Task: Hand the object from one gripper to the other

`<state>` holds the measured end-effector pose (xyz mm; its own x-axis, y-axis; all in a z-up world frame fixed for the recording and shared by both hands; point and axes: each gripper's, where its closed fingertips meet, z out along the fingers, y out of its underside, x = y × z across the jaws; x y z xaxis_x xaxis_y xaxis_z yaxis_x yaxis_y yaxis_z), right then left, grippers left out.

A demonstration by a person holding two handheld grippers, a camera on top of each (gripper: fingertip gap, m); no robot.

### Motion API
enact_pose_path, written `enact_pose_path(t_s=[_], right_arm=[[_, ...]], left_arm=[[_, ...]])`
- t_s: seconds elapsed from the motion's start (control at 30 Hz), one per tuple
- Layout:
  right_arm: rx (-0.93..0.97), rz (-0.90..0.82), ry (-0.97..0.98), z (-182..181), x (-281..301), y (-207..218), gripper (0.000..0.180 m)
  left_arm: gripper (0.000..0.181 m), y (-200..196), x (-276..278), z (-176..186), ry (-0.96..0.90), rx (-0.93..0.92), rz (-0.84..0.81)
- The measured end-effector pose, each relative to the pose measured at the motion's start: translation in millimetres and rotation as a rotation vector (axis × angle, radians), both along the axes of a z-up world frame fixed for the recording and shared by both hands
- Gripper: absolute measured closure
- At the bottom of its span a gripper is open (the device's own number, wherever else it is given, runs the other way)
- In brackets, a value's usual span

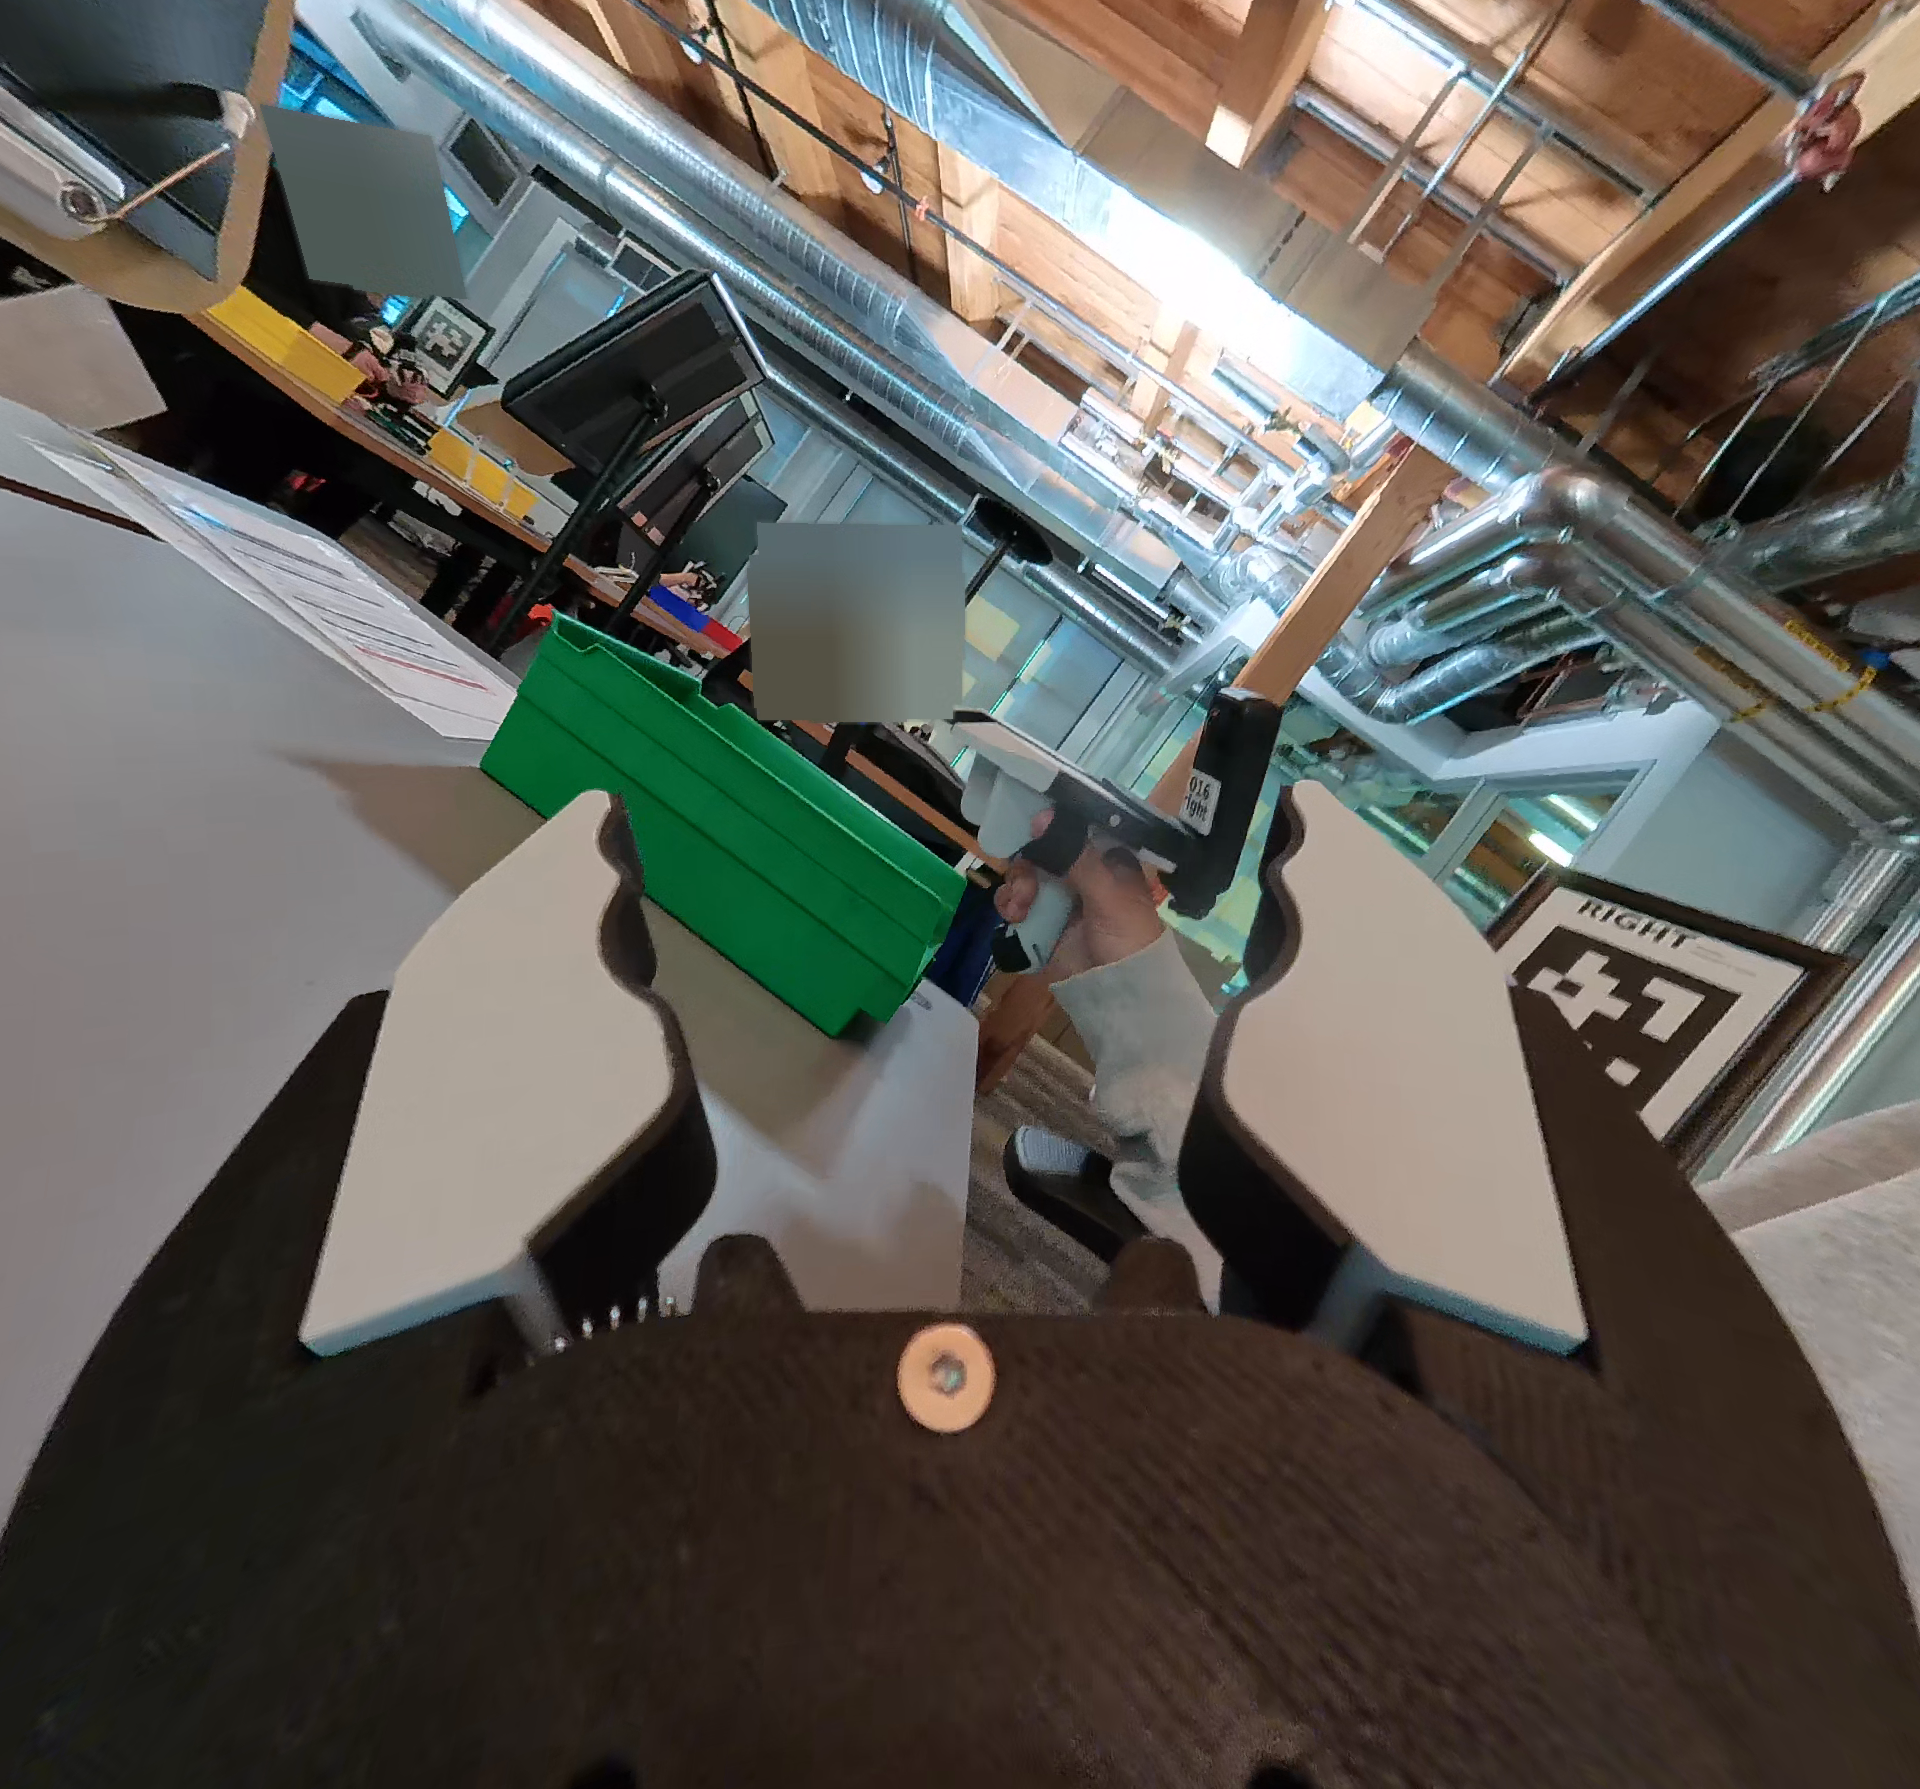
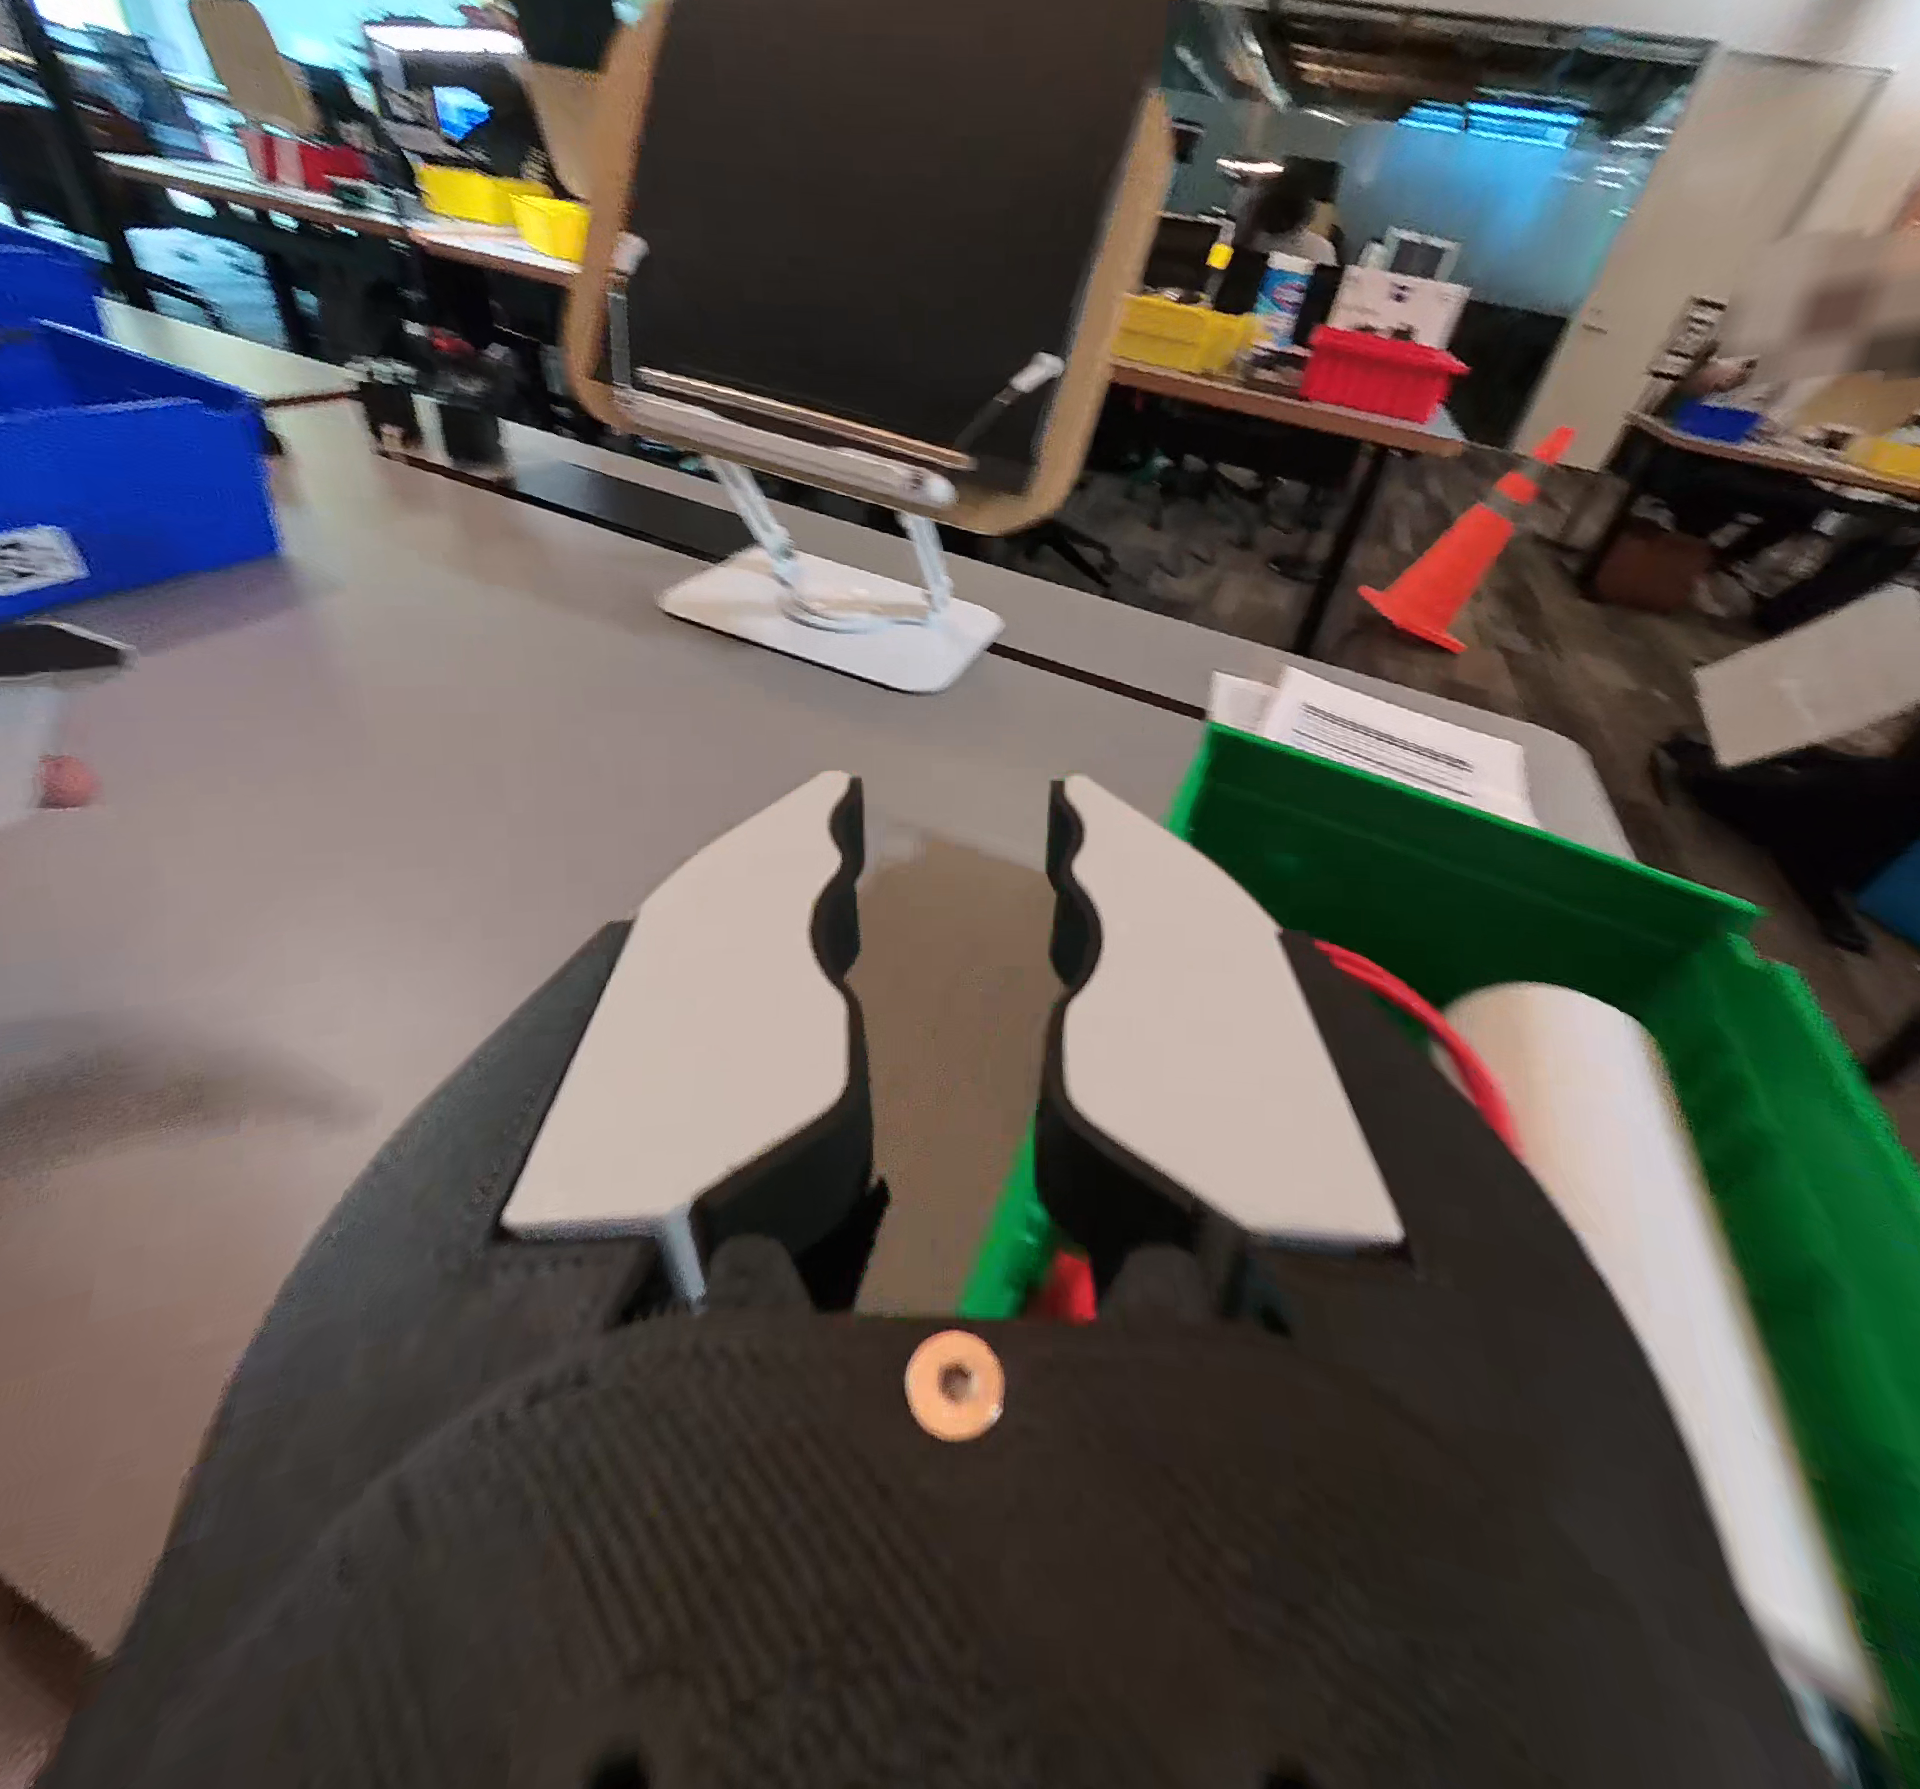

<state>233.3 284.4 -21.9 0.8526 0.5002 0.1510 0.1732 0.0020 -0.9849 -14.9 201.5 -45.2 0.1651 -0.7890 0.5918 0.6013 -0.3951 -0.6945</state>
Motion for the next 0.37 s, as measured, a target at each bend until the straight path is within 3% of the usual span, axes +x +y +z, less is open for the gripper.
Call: enact_pose_path(t_s=[0.1,0.2,0.23,0.3,0.33,0.37], right_arm=[[0.018,0.138,0.021,-1,-45,-14,0.15],[0.039,0.274,0.011,-9,-92,-32,0.154],[0.041,0.322,0.004,-13,-107,-39,0.155],[0.03,0.419,0.002,-24,-133,-52,0.158],[0.02,0.468,0.008,-29,-144,-58,0.158],[0.006,0.51,0.004,-35,-153,-64,0.158]], left_arm=[[0.07,-2,5,-2,0.074,0.039,0.012],[0.084,-3,4,-1,0.181,0.112,0.067],[0.1,-4,1,0,0.219,0.144,0.086],[0.167,-13,-6,4,0.299,0.217,0.067],[0.181,-11,-15,7,0.348,0.223,0.09],[0.181,-5,-29,15,0.388,0.235,0.146]])
